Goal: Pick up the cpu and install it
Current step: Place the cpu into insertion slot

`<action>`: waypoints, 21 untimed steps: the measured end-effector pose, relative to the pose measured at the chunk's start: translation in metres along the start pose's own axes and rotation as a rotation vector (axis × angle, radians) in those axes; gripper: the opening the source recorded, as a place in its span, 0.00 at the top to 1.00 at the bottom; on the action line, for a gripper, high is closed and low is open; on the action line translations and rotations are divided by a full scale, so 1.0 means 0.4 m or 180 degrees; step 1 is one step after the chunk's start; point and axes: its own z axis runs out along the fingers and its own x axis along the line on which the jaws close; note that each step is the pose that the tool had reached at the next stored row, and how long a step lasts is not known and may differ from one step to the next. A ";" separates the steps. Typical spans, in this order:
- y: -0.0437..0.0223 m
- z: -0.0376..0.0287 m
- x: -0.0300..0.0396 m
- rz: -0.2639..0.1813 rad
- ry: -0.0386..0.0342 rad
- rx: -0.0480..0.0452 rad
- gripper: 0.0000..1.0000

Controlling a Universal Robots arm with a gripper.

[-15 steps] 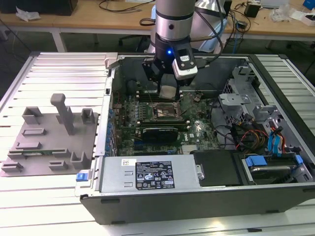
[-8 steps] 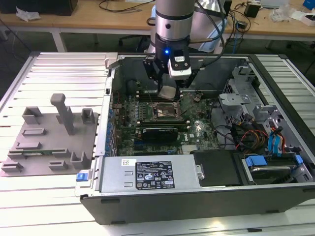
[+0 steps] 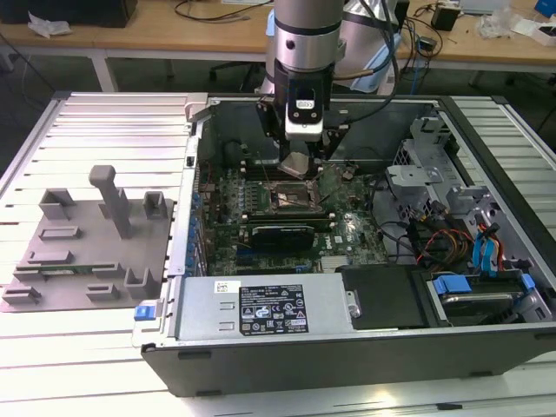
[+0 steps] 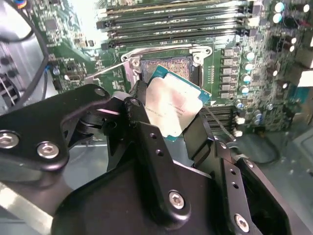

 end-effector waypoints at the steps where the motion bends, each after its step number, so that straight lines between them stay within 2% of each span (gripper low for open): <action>1: 0.000 0.000 0.000 0.0056 -0.0003 0.0002 0.45; 15: 0.000 0.002 0.000 0.0972 -0.0049 0.0034 0.45; 17: 0.000 0.002 0.000 0.1188 -0.0060 0.0042 0.45; 21: 0.000 0.003 0.000 0.1450 -0.0073 0.0051 0.45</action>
